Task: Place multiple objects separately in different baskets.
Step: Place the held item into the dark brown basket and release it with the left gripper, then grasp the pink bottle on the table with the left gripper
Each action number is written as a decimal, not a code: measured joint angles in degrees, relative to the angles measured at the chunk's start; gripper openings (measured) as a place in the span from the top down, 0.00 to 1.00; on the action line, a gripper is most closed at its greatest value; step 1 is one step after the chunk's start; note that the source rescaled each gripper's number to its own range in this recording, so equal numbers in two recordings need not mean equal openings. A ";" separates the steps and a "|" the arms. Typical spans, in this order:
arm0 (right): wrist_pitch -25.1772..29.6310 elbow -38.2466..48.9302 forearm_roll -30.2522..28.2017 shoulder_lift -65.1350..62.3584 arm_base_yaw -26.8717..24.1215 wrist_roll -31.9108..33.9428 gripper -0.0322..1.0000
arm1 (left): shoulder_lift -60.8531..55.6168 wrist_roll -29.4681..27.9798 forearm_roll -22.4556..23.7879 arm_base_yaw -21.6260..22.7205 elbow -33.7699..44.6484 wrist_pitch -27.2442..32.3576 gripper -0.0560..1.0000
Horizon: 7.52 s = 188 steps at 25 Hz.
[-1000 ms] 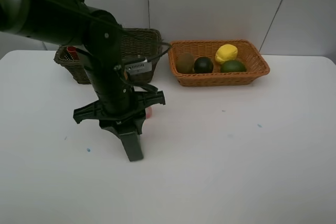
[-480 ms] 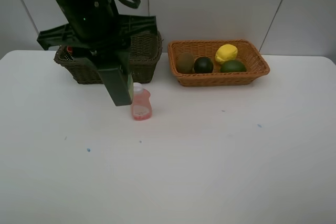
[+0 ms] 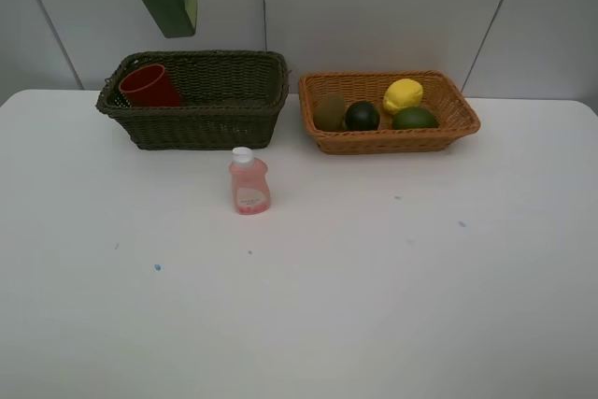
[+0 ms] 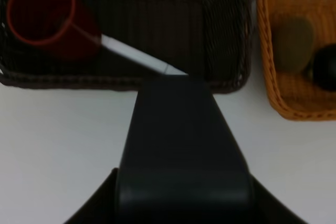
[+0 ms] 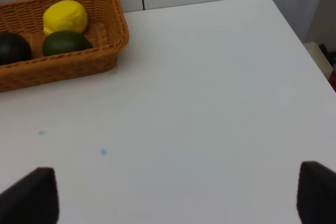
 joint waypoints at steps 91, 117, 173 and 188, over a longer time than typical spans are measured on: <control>0.00 0.00 0.00 0.00 0.00 0.00 0.01 | 42.20 17.70 -8.94 16.47 -22.11 -6.72 0.51; 0.00 0.00 0.00 0.00 0.00 0.00 0.01 | 42.15 18.07 -7.81 16.47 -22.29 -7.51 0.08; 0.00 0.00 0.00 0.00 0.00 0.00 0.01 | 28.44 87.08 -18.67 0.21 -5.94 -0.12 0.08; 0.00 0.00 0.00 0.00 0.00 0.00 0.01 | 27.37 87.03 -18.25 0.21 1.78 -0.12 0.08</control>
